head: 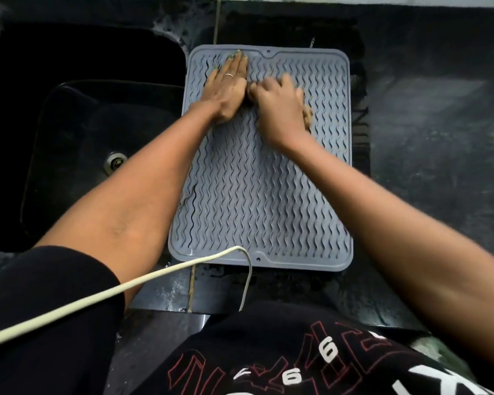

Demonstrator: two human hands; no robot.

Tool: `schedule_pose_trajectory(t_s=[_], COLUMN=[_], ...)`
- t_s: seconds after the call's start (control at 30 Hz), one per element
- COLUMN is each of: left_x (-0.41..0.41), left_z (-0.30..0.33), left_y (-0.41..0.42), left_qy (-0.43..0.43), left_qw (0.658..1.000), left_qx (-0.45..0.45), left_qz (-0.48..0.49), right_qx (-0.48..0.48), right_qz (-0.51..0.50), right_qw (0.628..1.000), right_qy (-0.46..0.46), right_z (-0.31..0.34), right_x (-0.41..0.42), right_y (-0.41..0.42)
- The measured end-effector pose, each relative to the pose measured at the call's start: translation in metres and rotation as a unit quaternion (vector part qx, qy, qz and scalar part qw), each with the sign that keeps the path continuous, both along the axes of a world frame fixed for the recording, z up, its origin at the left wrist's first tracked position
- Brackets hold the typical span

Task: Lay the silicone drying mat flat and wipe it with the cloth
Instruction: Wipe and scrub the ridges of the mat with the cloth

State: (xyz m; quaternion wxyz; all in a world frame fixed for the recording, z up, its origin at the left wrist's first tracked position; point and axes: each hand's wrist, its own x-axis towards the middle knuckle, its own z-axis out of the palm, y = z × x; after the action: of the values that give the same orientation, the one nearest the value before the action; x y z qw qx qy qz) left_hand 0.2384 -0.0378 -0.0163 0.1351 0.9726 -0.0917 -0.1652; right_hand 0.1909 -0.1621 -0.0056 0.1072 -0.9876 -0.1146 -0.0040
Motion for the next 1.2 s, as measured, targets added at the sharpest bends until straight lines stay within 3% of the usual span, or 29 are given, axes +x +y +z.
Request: schedule_pose_trajectory(t_s=[0.13,0.27,0.33,0.4,0.67,0.97,1.1,1.2], left_x=[0.004,0.007,0.009,0.01,0.012,0.009,0.004,-0.004], left_z=[0.006,0.008,0.006,0.004,0.002,0.002,0.008,0.018], left_y=[0.005,0.006,0.008,0.008,0.004,0.004,0.003,0.002], left_qy=[0.024,0.057,0.067,0.076,0.099,0.076,0.077,0.079], left_qw=[0.999,0.993,0.991,0.989,0.975,0.981,0.984,0.983], left_qx=[-0.043,-0.1,-0.106,-0.117,-0.172,-0.158,-0.142,-0.154], left_qz=[0.009,0.035,0.037,0.045,0.101,0.079,0.069,0.065], right_qx=[0.004,0.042,0.134,0.161,0.006,0.059,0.057,0.188], right_qz=[0.028,0.059,0.002,-0.07,-0.087,-0.047,-0.007,-0.04], right_qw=[1.0,0.996,0.99,0.984,0.996,0.997,0.998,0.974], right_qy=[0.002,0.052,0.042,-0.028,0.017,-0.02,0.024,0.122], right_z=[0.0,0.014,0.022,0.021,-0.006,-0.007,0.004,0.022], right_x=[-0.071,-0.065,-0.041,-0.012,0.06,-0.063,-0.094,-0.072], right_y=[-0.006,-0.009,-0.008,-0.009,0.009,0.01,0.004,-0.005])
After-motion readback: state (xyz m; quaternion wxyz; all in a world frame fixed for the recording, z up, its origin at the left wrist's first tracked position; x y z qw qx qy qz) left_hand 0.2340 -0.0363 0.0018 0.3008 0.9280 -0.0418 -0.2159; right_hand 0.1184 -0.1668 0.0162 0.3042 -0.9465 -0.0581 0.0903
